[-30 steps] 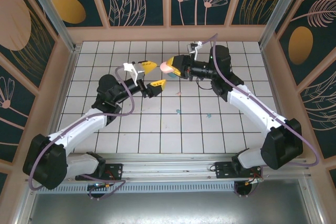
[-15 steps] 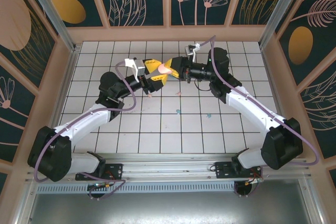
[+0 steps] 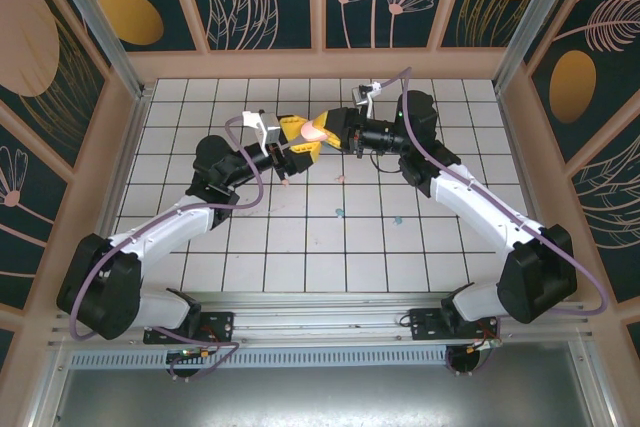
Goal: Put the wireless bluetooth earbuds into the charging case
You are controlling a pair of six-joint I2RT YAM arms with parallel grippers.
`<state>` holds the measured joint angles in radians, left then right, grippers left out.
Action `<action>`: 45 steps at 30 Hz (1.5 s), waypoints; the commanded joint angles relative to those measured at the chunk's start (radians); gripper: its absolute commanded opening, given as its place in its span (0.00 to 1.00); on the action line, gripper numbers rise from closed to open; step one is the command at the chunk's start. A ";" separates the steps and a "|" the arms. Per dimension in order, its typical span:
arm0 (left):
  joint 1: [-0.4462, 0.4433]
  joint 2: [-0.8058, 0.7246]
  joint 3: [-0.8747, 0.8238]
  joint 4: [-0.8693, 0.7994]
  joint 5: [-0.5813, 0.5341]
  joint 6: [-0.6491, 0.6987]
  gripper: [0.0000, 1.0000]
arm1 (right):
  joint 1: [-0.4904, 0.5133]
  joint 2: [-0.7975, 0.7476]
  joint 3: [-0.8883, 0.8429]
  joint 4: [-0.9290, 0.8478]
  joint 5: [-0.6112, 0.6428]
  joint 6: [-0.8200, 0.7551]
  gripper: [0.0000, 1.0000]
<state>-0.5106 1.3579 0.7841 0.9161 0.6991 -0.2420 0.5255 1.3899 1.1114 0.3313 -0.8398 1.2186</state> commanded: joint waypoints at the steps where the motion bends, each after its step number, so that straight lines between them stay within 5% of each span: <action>1: 0.003 0.012 0.036 0.024 0.010 -0.008 0.53 | 0.008 -0.022 0.020 0.043 -0.024 0.004 0.08; 23: 0.002 0.026 0.040 -0.014 0.006 -0.002 0.55 | 0.005 -0.023 0.020 0.041 -0.027 -0.005 0.07; 27: 0.003 0.030 0.043 -0.014 0.008 -0.003 0.50 | 0.004 -0.020 0.021 0.038 -0.028 -0.008 0.07; 33: 0.003 0.028 0.047 -0.005 0.007 -0.006 0.31 | 0.004 -0.017 0.021 0.028 -0.030 -0.018 0.08; 41: 0.002 -0.014 0.045 -0.031 0.012 0.005 0.23 | -0.024 -0.028 0.030 -0.105 -0.005 -0.119 0.52; 45: 0.002 -0.057 0.043 -0.128 0.014 0.058 0.22 | -0.095 -0.091 0.042 -0.231 0.051 -0.225 0.64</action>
<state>-0.5106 1.3521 0.7998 0.8356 0.7094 -0.2295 0.4801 1.3724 1.1175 0.2008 -0.8310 1.1000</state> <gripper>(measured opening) 0.343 0.634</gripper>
